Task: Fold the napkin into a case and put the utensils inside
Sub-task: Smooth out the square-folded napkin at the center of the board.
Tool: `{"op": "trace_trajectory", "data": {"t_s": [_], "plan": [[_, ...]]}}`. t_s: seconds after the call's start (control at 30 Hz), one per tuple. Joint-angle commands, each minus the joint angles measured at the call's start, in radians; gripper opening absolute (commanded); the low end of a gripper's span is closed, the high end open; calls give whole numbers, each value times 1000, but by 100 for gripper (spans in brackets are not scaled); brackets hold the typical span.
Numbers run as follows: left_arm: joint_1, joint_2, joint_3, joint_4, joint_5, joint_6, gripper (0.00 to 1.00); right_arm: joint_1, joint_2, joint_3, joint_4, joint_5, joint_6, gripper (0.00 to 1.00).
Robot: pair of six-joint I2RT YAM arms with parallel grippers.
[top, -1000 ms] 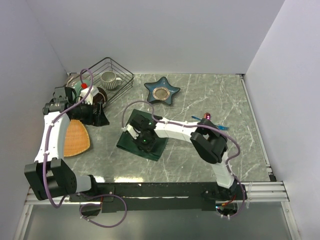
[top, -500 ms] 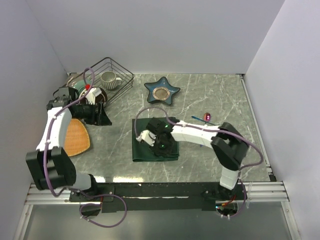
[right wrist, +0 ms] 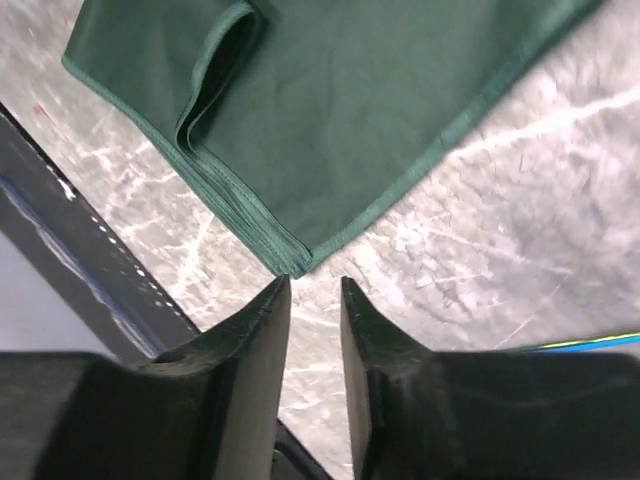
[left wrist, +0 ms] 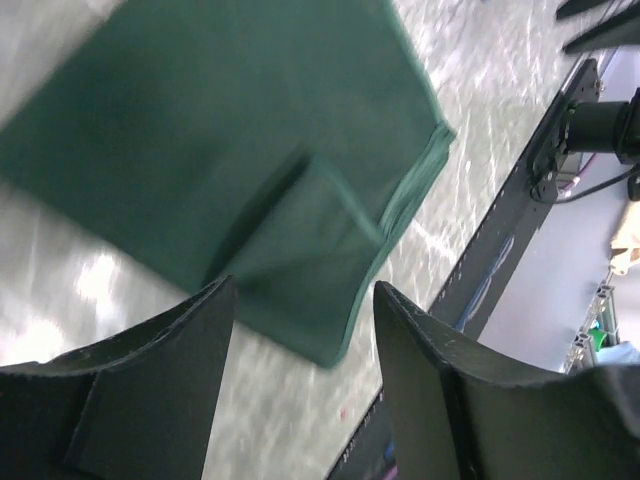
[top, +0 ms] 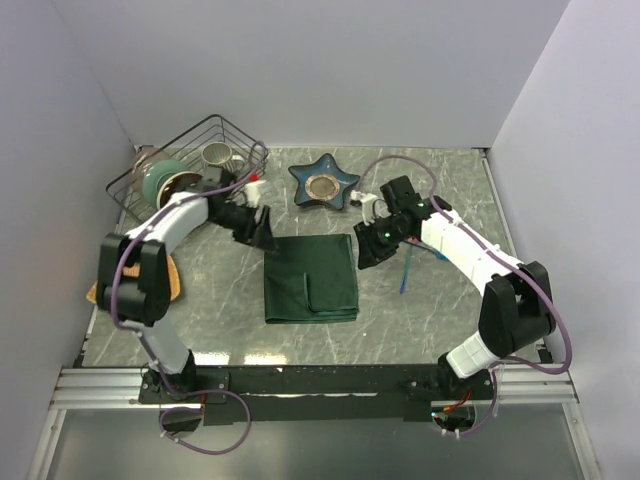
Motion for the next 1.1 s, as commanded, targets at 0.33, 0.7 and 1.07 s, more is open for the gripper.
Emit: {"op": "trace_trajectory", "data": {"t_s": [0.33, 0.7, 1.07], "plan": [[-230, 282, 203, 69, -113, -43, 54, -126, -30, -100, 9, -85, 144, 31], [-307, 285, 161, -150, -122, 185, 46, -155, 2, -84, -21, -108, 130, 31], [-339, 12, -41, -297, -229, 557, 51, -153, 10, -105, -33, -184, 112, 33]]}}
